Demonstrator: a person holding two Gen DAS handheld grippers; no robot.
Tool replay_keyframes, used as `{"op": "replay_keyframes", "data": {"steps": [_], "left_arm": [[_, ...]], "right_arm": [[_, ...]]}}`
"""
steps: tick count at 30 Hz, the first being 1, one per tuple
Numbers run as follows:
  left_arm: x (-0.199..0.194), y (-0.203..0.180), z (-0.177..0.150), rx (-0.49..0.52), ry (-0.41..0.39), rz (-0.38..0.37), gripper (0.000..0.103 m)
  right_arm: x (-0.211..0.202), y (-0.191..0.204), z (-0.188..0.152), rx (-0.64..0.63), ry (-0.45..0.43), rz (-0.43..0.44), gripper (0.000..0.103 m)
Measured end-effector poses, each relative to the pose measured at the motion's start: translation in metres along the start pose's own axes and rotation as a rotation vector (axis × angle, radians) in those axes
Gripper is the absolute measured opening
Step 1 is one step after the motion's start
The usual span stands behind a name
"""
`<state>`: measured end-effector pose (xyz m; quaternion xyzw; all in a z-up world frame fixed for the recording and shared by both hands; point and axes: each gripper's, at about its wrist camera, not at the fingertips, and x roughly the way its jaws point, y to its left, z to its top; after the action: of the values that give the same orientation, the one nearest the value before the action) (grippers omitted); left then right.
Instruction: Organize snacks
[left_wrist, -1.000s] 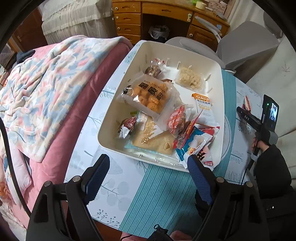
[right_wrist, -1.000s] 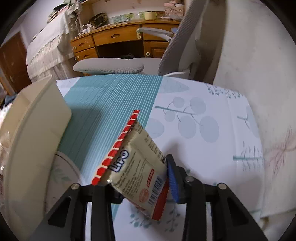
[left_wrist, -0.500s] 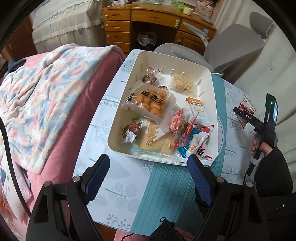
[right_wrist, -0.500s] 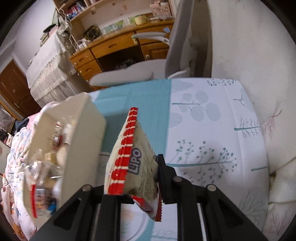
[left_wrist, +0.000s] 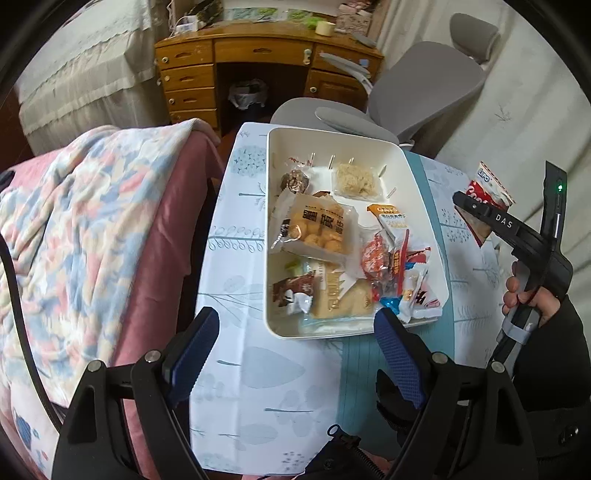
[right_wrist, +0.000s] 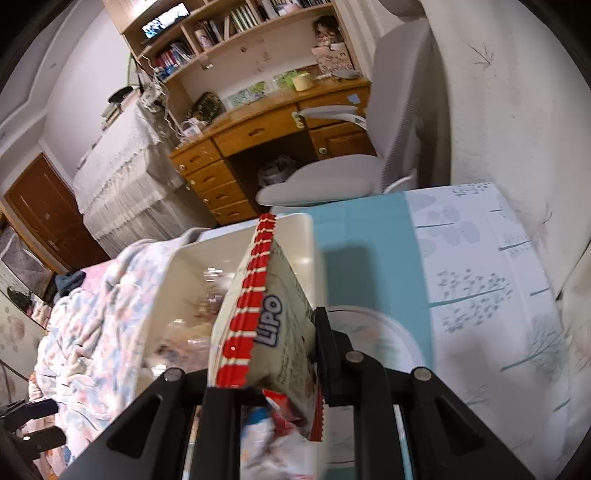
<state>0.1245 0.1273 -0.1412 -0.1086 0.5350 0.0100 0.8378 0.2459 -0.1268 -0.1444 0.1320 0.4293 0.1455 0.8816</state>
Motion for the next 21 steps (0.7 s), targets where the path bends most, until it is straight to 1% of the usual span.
{"op": "replay_keyframes", "data": {"steps": [4, 8, 10, 11, 13, 14, 15, 16, 17, 18, 20, 21], "left_arm": [[-0.006, 0.01, -0.002, 0.025, -0.012, -0.019, 0.085], [-0.011, 0.014, -0.005, 0.036, -0.026, -0.034, 0.085], [-0.013, 0.013, -0.007, 0.041, -0.029, -0.046, 0.085], [-0.015, 0.011, -0.007, 0.045, -0.035, -0.051, 0.085], [-0.02, 0.006, -0.01, 0.053, -0.046, -0.056, 0.085], [-0.024, 0.004, -0.011, 0.053, -0.054, -0.06, 0.085], [-0.026, 0.001, -0.012, 0.052, -0.061, -0.065, 0.085], [-0.03, -0.003, -0.014, 0.05, -0.069, -0.072, 0.085], [-0.032, -0.006, -0.016, 0.048, -0.073, -0.074, 0.085], [-0.034, -0.009, -0.018, 0.047, -0.077, -0.072, 0.085], [-0.038, -0.018, -0.022, 0.046, -0.084, -0.068, 0.085], [-0.04, -0.023, -0.025, 0.044, -0.088, -0.067, 0.085]], "right_arm": [[-0.002, 0.028, -0.014, 0.002, -0.007, 0.034, 0.017], [-0.001, 0.045, -0.026, 0.0, 0.005, 0.08, 0.018], [0.0, 0.053, -0.033, -0.002, 0.034, 0.119, 0.02], [0.001, 0.055, -0.036, -0.009, 0.058, 0.123, 0.02], [-0.001, 0.059, -0.042, -0.032, 0.092, 0.078, 0.027], [-0.005, 0.059, -0.046, -0.031, 0.093, 0.062, 0.034], [-0.01, 0.058, -0.05, -0.02, 0.101, 0.066, 0.044], [-0.014, 0.058, -0.053, -0.012, 0.106, 0.075, 0.049], [-0.022, 0.057, -0.058, -0.005, 0.113, 0.083, 0.057], [-0.027, 0.057, -0.061, -0.006, 0.116, 0.08, 0.062], [-0.043, 0.055, -0.072, -0.011, 0.142, 0.055, 0.065], [-0.049, 0.053, -0.076, -0.011, 0.155, 0.042, 0.07]]}}
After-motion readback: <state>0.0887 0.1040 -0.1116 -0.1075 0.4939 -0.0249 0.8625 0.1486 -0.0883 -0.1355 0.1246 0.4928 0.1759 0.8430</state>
